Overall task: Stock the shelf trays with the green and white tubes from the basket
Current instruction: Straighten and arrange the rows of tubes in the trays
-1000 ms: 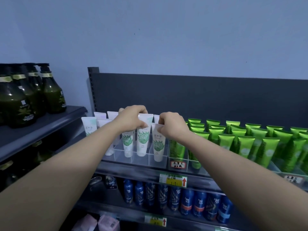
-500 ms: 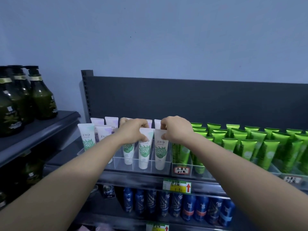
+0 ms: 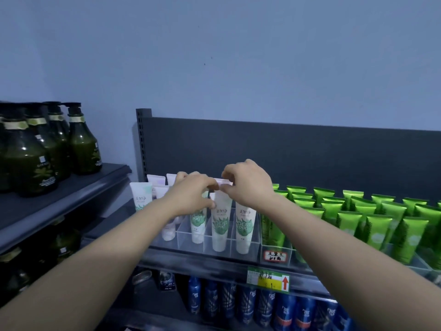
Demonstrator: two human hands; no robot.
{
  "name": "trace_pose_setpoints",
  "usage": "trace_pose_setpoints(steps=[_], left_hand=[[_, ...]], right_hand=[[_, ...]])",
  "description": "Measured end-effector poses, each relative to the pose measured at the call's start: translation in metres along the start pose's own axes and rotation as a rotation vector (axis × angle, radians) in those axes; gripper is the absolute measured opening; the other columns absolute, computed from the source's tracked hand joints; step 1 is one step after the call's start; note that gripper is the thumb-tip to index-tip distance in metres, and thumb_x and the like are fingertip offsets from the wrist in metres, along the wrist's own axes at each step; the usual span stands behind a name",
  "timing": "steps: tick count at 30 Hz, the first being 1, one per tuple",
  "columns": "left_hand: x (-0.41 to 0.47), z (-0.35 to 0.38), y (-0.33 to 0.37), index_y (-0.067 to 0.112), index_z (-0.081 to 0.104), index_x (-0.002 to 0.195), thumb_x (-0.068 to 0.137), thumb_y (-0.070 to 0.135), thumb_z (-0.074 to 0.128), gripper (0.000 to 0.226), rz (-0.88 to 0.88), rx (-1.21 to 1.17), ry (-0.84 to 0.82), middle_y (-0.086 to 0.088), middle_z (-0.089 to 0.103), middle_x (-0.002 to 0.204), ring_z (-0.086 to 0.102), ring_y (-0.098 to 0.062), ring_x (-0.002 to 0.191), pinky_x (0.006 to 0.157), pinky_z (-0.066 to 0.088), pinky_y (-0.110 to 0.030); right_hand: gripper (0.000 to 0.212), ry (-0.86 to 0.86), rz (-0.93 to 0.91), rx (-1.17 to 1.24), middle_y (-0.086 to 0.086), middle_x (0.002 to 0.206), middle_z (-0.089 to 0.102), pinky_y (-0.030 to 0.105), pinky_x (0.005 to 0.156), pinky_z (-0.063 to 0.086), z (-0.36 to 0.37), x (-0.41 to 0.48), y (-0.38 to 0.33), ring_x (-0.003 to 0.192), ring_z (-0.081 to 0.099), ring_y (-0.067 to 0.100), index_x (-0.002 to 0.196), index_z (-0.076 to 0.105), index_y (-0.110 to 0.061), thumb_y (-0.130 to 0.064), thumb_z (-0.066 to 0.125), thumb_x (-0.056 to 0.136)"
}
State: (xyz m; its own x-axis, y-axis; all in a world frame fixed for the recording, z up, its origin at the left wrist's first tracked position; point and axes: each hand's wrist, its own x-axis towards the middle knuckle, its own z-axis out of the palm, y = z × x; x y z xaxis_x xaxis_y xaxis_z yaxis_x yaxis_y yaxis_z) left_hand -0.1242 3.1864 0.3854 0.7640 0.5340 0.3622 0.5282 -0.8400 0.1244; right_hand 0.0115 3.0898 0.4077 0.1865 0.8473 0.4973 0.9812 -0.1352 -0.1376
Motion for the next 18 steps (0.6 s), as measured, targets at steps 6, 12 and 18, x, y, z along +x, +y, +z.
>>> trace_pose_setpoints(steps=[6, 12, 18], left_hand=[[-0.032, -0.030, -0.069, 0.025, 0.066, 0.106, 0.087, 0.027, 0.063, 0.019, -0.199, -0.005, 0.198, 0.004, 0.061, 0.114, 0.050, -0.020, 0.112, 0.096, 0.037, -0.040], [-0.057, -0.026, -0.125, 0.017, 0.045, 0.138, 0.082, 0.022, 0.071, 0.063, -0.508, -0.148, 0.171, -0.010, 0.049, 0.131, 0.050, -0.028, 0.119, 0.101, 0.041, -0.041], [-0.060, -0.007, -0.121, 0.013, 0.024, 0.148, 0.072, 0.021, 0.081, 0.096, -0.659, -0.412, 0.182, -0.007, 0.057, 0.129, 0.059, -0.022, 0.111, 0.088, 0.048, -0.035]], right_hand=[[0.023, -0.091, -0.107, 0.138, -0.008, 0.103, 0.068, 0.035, 0.081, 0.048, 0.019, 0.018, -0.042, 0.107, 0.049, 0.018, 0.110, 0.066, -0.026, -0.035, 0.061, 0.090], [0.027, -0.161, -0.124, 0.169, -0.004, 0.107, 0.068, 0.035, 0.086, 0.050, 0.040, 0.045, -0.072, 0.111, 0.054, 0.021, 0.115, 0.066, -0.024, -0.030, 0.061, 0.090], [0.026, -0.177, -0.093, 0.194, 0.002, 0.117, 0.065, 0.039, 0.089, 0.051, 0.060, 0.076, -0.093, 0.114, 0.055, 0.022, 0.116, 0.068, -0.027, -0.028, 0.059, 0.091]])
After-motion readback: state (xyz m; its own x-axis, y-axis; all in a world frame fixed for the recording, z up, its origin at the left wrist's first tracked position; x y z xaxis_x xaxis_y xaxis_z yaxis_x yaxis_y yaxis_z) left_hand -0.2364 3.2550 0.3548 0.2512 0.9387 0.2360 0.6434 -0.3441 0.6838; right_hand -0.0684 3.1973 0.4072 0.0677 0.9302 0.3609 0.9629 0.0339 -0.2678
